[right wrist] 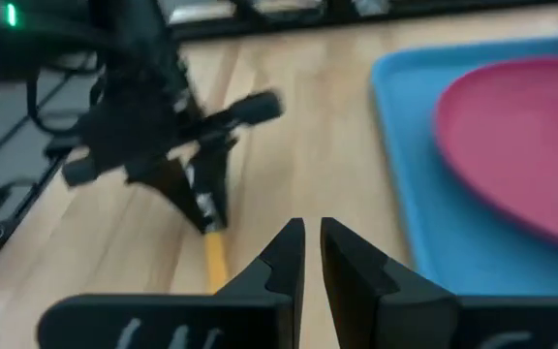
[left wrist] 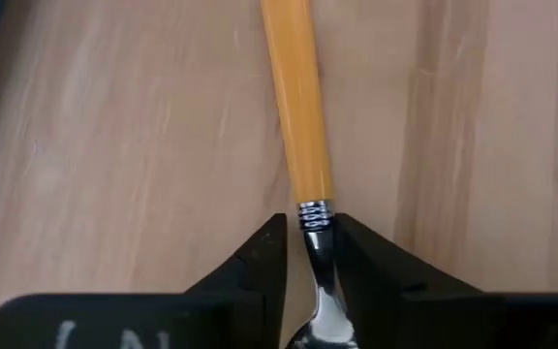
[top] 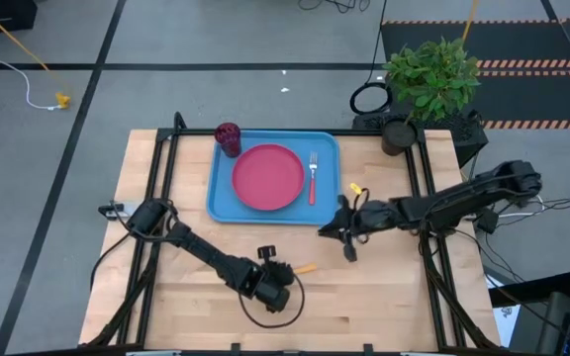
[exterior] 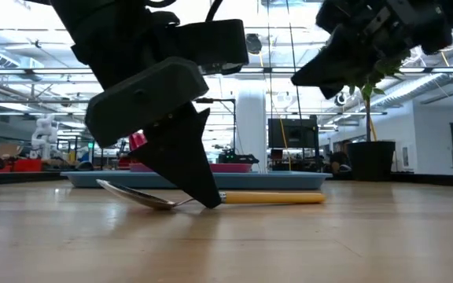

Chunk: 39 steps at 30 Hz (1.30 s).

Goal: Pick and place plate/cup/fork/spoon on tray
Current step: Put the yellow spoon on the blue tray to the right of the pink fork

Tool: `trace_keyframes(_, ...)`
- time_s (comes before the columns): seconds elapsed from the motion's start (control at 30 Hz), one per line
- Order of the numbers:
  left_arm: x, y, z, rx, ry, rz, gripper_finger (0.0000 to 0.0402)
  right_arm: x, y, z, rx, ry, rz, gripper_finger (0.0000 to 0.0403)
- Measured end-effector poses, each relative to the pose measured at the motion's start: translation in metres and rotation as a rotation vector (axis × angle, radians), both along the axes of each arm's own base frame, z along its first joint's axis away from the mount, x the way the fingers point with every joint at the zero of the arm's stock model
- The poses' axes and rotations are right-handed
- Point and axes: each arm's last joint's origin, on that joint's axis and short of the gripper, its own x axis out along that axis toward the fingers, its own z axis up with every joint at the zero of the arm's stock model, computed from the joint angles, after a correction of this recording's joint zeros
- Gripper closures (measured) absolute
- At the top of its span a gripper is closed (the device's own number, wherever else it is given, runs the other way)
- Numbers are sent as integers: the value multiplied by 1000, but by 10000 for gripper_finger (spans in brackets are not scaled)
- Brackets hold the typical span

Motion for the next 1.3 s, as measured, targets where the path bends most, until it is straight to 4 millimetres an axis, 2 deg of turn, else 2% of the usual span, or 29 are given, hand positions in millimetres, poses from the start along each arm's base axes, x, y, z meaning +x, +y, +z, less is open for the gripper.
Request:
trace_keyframes(0.2,2,7,6,-57,-4,50,276,26,21,-17,-64,115,82,371)
trace_keyframes(0.3,0,10,26,-156,-30,90,269,34,30,-29,-72,144,124,371)
trace_keyframes(0.4,-6,12,48,-180,-51,97,270,46,38,-37,-47,120,170,371)
trace_keyframes(0.53,-18,17,73,-132,-54,79,274,74,48,-40,-9,126,203,371)
trace_keyframes(0.63,-27,22,83,-107,-32,107,278,95,55,-45,0,161,265,371)
trace_keyframes(0.77,-40,27,84,-63,67,144,286,112,62,-54,-33,165,306,368)
trace_keyframes(0.97,-59,30,68,46,173,171,300,118,65,-71,-102,198,348,326)
trace_keyframes(1.17,-58,33,64,35,132,216,303,118,65,-75,-174,187,388,274)
trace_keyframes(1.3,-55,31,65,27,109,192,304,120,60,-74,-187,175,383,264)
